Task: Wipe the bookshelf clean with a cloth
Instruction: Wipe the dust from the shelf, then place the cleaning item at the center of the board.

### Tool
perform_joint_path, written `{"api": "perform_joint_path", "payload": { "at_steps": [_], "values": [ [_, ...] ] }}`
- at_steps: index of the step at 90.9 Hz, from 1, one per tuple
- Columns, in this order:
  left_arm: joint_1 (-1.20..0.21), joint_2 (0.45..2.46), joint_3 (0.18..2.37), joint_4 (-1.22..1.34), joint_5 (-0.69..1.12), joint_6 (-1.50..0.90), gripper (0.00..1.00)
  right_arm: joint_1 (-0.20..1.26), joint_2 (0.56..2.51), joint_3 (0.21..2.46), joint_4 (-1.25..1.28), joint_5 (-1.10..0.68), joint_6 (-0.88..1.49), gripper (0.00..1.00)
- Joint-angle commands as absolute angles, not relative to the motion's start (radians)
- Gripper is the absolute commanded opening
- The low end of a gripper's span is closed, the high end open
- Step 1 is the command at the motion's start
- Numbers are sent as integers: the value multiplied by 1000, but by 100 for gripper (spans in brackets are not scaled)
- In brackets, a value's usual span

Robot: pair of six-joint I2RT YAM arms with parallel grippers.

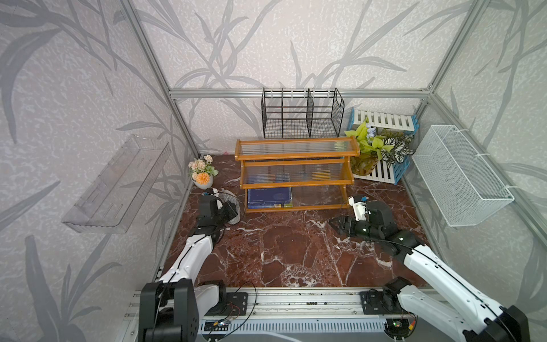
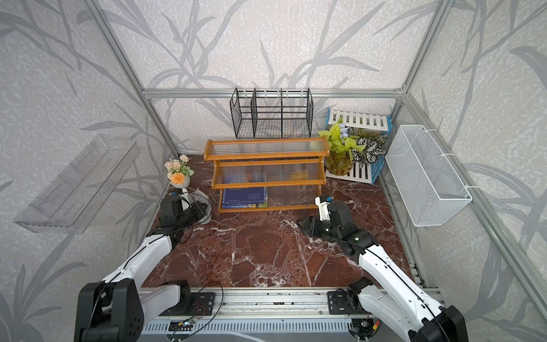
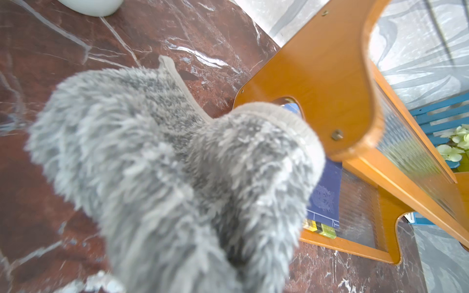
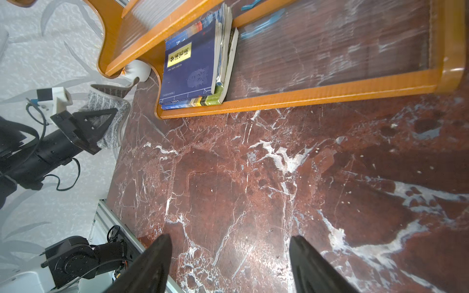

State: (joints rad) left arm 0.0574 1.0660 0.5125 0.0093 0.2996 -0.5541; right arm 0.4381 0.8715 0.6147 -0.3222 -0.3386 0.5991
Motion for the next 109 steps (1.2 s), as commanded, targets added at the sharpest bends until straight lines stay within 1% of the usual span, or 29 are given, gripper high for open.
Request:
{"api": "perform_joint_path", "payload": {
  "at_steps": [1,13,24,32,39,50,56,69,76,85,101,106,109],
  "values": [
    [-17,973,476,-113,243,-573,8,439,831,654,-391,-290,603,77],
    [-196,887,461,-146,177,-636,8,446,819,679,-438,-259,587,77],
    [-421,881,457,-121,97,-717,8,449,821,705,-482,-224,560,78],
    [-592,918,467,-84,14,-777,8,449,818,716,-494,-196,551,78],
    [-731,985,477,-20,-21,-829,8,449,815,708,-483,-173,549,79],
    [-887,1123,527,81,-58,-877,11,449,819,704,-484,-147,546,80],
    [-939,1225,558,144,-48,-888,13,448,822,700,-488,-131,544,81],
    [-1024,1381,641,234,-19,-897,16,446,815,688,-491,-99,540,82],
    [-1049,1461,671,282,9,-903,18,444,816,679,-487,-89,537,83],
    [-1066,1559,691,359,65,-926,18,442,823,667,-481,-79,538,84],
    [-1078,1638,694,343,46,-936,20,438,819,643,-480,-45,535,86],
    [-1080,1638,689,327,31,-940,23,436,819,638,-479,-37,533,86],
    [-1085,1637,690,313,17,-936,27,435,821,635,-475,-35,533,87]
  ]
}}
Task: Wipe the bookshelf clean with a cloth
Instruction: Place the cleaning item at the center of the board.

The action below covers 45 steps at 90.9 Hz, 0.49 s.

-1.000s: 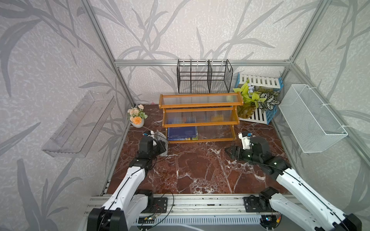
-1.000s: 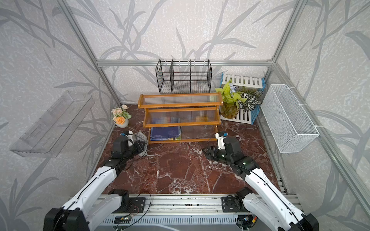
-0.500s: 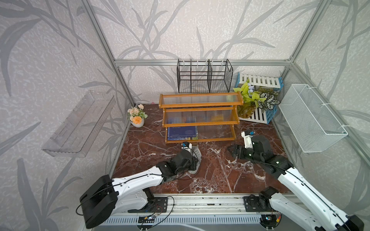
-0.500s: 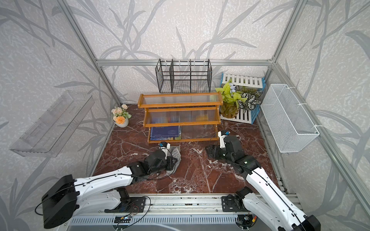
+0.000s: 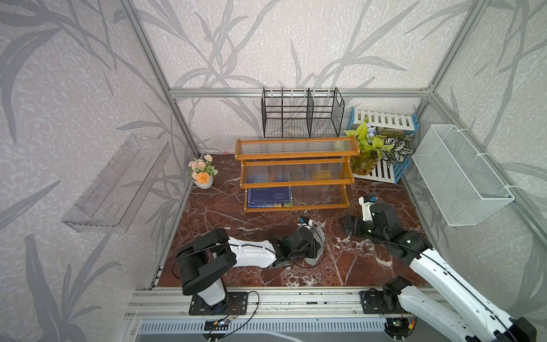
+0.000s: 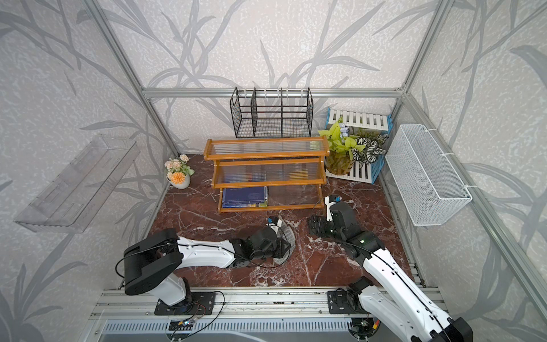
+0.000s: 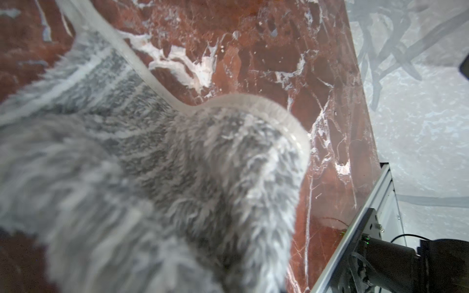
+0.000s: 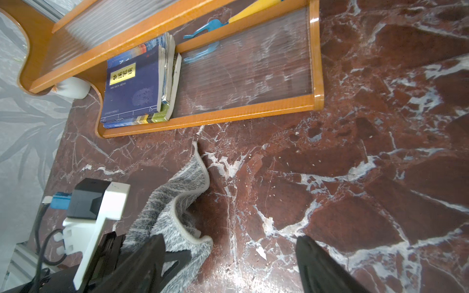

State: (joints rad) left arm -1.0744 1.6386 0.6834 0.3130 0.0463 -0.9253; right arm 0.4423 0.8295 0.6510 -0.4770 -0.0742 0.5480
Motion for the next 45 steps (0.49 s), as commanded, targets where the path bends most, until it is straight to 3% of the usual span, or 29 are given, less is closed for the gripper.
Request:
{"api": "perform_joint_path", "payload": {
  "at_steps": [1,27,34,45],
  "values": [
    [-1085,1638,690,307,14,-935,28,435,822,633,-474,-35,533,87],
    [-1089,1565,664,250,-6,-907,91,424,824,629,-487,13,526,97],
    [-1086,1502,654,206,-18,-886,99,403,804,630,-498,15,518,100],
    [-1059,1354,656,86,-65,-849,100,338,778,636,-509,18,502,99]
  ]
}}
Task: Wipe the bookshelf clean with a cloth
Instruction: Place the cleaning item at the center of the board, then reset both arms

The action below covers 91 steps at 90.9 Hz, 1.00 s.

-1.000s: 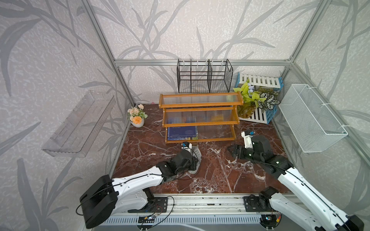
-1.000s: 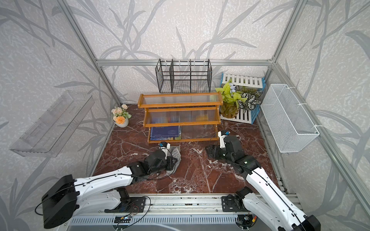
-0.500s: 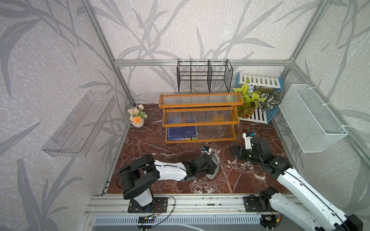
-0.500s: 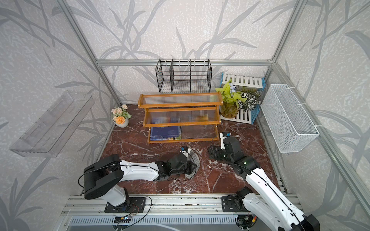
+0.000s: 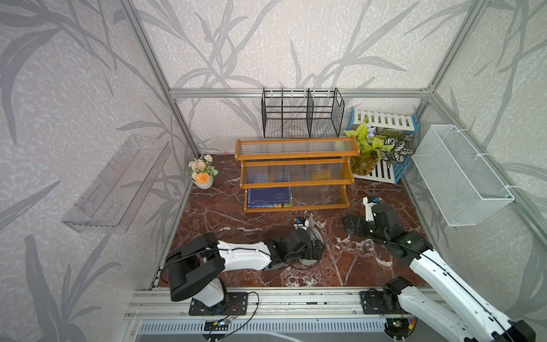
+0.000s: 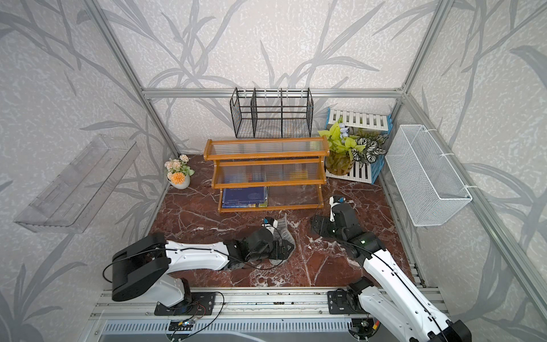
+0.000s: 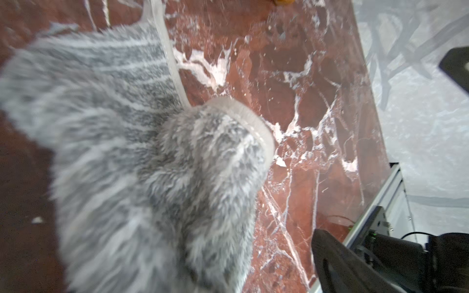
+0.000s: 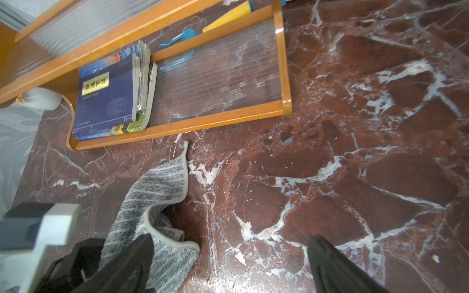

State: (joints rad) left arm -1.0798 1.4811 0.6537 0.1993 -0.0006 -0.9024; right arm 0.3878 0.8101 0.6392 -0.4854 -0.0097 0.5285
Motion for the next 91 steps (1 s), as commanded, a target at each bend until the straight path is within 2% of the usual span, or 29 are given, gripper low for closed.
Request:
{"api": "perform_joint_path", "payload": {
  "at_steps": [1,13,29,39,58,66,78,91],
  "values": [
    [-1055,1337,659,68,-76,-848,100,330,776,637,-510,18,500,99],
    [-969,1176,671,-76,-181,-791,100,183,766,647,-495,17,484,99],
    [-656,1000,602,-123,-308,-703,100,2,794,624,-391,127,454,99],
    [-496,961,543,-12,-440,-595,100,-65,842,560,-207,225,429,99],
    [-373,1071,505,288,-600,-293,100,-69,1076,489,182,371,316,99],
    [-291,1126,466,401,-599,-273,100,-69,1185,464,337,378,299,99],
    [-168,1198,392,588,-589,-273,100,-73,1283,346,668,362,249,99],
    [-144,1260,334,804,-549,-87,100,-81,1376,248,958,268,239,99]
  ]
}}
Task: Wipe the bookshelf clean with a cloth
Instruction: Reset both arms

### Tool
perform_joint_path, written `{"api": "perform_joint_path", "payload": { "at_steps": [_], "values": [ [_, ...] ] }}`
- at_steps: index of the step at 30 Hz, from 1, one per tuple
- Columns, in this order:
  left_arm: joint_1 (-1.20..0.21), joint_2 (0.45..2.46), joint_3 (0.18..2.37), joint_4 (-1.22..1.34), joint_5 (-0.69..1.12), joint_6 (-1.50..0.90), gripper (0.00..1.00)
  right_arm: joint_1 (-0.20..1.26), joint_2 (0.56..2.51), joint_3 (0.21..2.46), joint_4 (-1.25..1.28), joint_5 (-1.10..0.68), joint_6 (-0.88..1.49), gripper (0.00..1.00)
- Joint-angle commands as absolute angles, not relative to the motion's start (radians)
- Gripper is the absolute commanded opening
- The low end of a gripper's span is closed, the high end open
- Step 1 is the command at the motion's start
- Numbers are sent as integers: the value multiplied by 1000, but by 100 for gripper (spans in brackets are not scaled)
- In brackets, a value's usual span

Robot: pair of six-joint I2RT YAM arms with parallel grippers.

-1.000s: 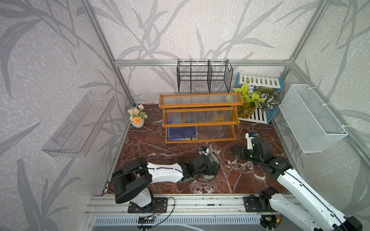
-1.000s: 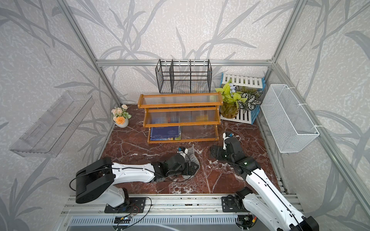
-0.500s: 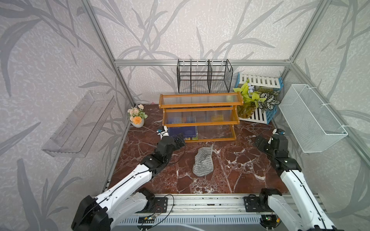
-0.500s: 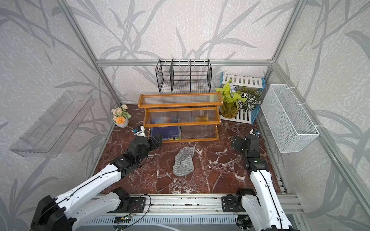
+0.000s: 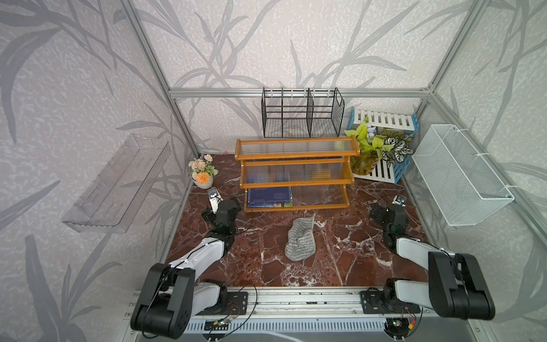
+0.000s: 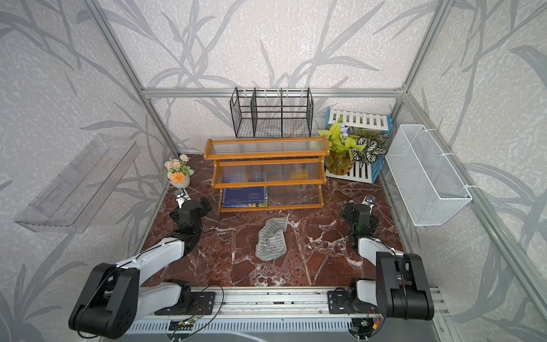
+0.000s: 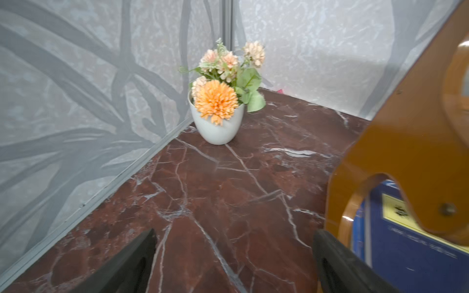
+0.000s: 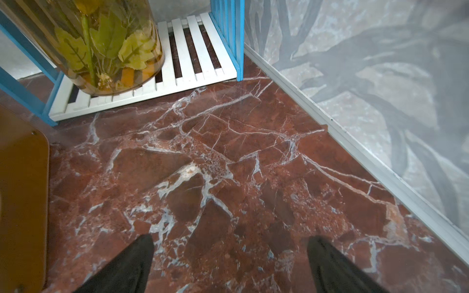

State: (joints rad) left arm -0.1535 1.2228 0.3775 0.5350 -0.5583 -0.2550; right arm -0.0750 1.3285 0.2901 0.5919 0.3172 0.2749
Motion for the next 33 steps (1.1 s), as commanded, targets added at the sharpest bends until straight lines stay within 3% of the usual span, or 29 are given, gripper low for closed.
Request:
{"api": "perform_joint_path", "payload": {
  "at_steps": [1,3,9,10,12,15,17,19,33],
  "values": [
    [-141,1267,324,830,-543,-80,100,-81,1385,244,979,264,237,99],
    [-120,1319,246,1018,-482,-47,100,-83,1470,232,1121,210,205,99],
    [-68,1544,143,1459,-309,-17,100,-47,1559,351,978,90,118,99],
    [-68,1566,165,1468,-303,-7,100,-31,1570,354,992,115,101,99],
    [-65,1516,245,1232,-280,-20,100,-28,1569,356,981,121,96,99],
    [-59,1554,214,1357,-273,-9,100,-28,1571,356,983,121,95,99],
    [-58,1518,236,1232,-269,-22,100,-28,1570,355,989,121,95,99],
    [-60,1542,217,1317,-267,-8,100,-28,1573,351,995,114,93,99],
    [-58,1524,235,1248,-263,-13,100,-28,1573,353,994,111,91,99]
  ]
}}
